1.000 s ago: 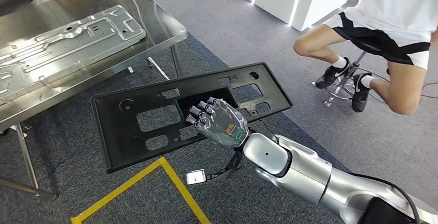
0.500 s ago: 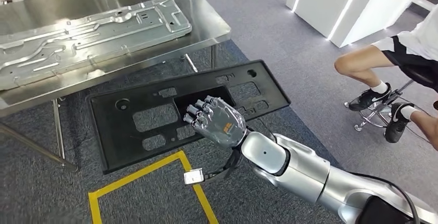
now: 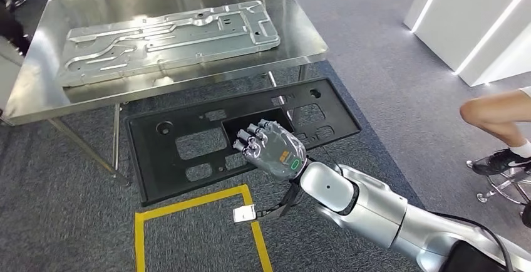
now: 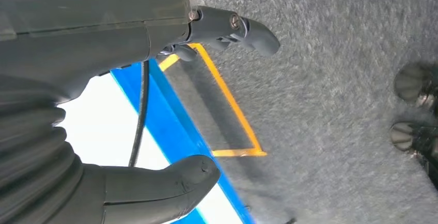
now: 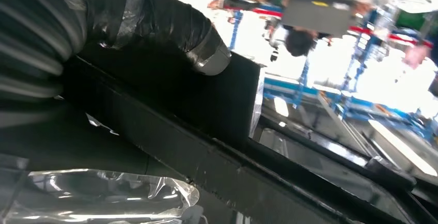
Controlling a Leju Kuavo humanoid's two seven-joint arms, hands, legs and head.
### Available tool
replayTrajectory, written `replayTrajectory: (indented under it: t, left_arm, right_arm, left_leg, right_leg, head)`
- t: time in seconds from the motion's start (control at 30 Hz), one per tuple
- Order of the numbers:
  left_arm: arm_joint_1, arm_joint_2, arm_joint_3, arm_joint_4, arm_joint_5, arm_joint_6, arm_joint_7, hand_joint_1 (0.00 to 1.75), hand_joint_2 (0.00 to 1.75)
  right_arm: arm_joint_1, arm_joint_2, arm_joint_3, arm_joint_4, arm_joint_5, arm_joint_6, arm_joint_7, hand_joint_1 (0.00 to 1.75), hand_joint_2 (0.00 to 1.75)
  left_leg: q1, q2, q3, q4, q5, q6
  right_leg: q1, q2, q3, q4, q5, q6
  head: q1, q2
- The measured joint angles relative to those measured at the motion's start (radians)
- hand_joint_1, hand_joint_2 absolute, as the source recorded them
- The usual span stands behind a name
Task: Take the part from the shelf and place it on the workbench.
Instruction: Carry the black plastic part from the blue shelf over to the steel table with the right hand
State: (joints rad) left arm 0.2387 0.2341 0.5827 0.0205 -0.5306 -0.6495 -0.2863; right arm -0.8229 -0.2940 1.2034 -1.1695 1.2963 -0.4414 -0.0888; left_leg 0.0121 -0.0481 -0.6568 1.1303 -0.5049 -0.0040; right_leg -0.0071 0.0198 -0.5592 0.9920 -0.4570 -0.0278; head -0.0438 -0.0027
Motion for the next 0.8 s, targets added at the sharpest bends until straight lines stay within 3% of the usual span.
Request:
replayTrajectory:
  t: [0.03,0.1,0.2,0.23,0.3,0.37,0.5,0.67,0.8]
  left_arm:
    - [-0.002,0.001,0.002,0.0,-0.001,0.0,-0.001,0.0,1.75]
    - [-0.005,0.001,0.004,0.0,-0.001,-0.001,-0.002,0.0,1.75]
    - [-0.005,0.0,0.006,0.0,-0.001,-0.002,-0.003,0.0,1.75]
    - [-0.004,0.0,0.008,0.0,-0.002,-0.002,-0.003,0.0,1.75]
    - [0.002,-0.001,0.015,0.0,-0.004,-0.001,-0.003,0.0,1.75]
    - [0.008,-0.004,0.02,0.0,-0.006,0.001,-0.002,0.0,1.75]
    - [0.008,-0.011,0.027,0.0,-0.005,0.002,-0.001,0.0,1.75]
    - [0.003,-0.016,0.043,0.0,0.002,0.015,0.008,0.0,1.75]
    - [0.0,-0.021,0.045,0.0,0.001,0.016,0.009,0.0,1.75]
  right_arm:
    - [0.0,-0.001,0.0,0.001,0.0,-0.001,0.0,1.75,1.75]
    - [0.002,-0.003,0.0,0.002,-0.001,-0.002,0.0,1.75,1.75]
    - [0.004,-0.004,0.0,0.002,-0.001,-0.002,-0.001,1.75,1.75]
    - [0.005,-0.005,0.0,0.002,-0.002,-0.003,-0.002,1.75,1.75]
    - [0.003,-0.008,-0.001,0.002,-0.012,0.0,-0.01,1.75,1.75]
    - [-0.004,-0.01,-0.001,0.002,-0.022,0.009,-0.018,1.75,1.75]
    - [-0.017,-0.011,-0.002,0.003,-0.023,0.03,-0.021,1.75,1.75]
    - [-0.022,-0.011,-0.002,0.003,-0.023,0.046,-0.02,1.75,1.75]
    - [-0.028,-0.009,-0.002,0.005,-0.023,0.051,-0.02,1.75,1.75]
  left_leg:
    - [0.003,0.023,-0.029,0.056,-0.027,-0.005]
    - [0.007,0.037,-0.067,0.125,-0.057,-0.012]
    - [0.009,0.039,-0.08,0.148,-0.063,-0.015]
    - [0.012,0.042,-0.078,0.141,-0.049,-0.019]
    - [0.019,0.053,-0.013,0.015,0.016,-0.025]
    - [0.02,0.058,0.054,-0.111,0.068,-0.016]
    - [0.014,0.055,0.057,-0.114,0.066,-0.003]
    - [0.009,0.057,0.058,-0.114,0.062,0.01]
    - [0.006,0.057,0.058,-0.113,0.061,0.013]
  right_leg:
    - [0.0,-0.014,0.003,-0.001,-0.002,-0.001]
    - [0.001,-0.031,0.004,0.0,-0.006,-0.001]
    - [0.0,-0.039,0.004,0.001,-0.008,-0.001]
    - [0.0,-0.046,0.006,0.003,-0.011,0.002]
    - [-0.002,-0.07,0.011,0.013,-0.025,0.016]
    - [0.001,-0.084,0.013,0.022,-0.037,0.028]
    - [0.002,-0.082,0.015,0.021,-0.036,0.009]
    - [-0.002,-0.079,0.02,0.011,-0.032,0.016]
    - [-0.006,-0.079,0.021,0.008,-0.031,0.034]
  head:
    - [0.0,0.0]
    - [-0.001,0.0]
    - [-0.001,0.0]
    - [-0.001,0.0]
    - [0.0,0.0]
    - [0.0,0.0]
    - [0.001,0.0]
    - [0.001,0.0]
    - [0.001,0.0]
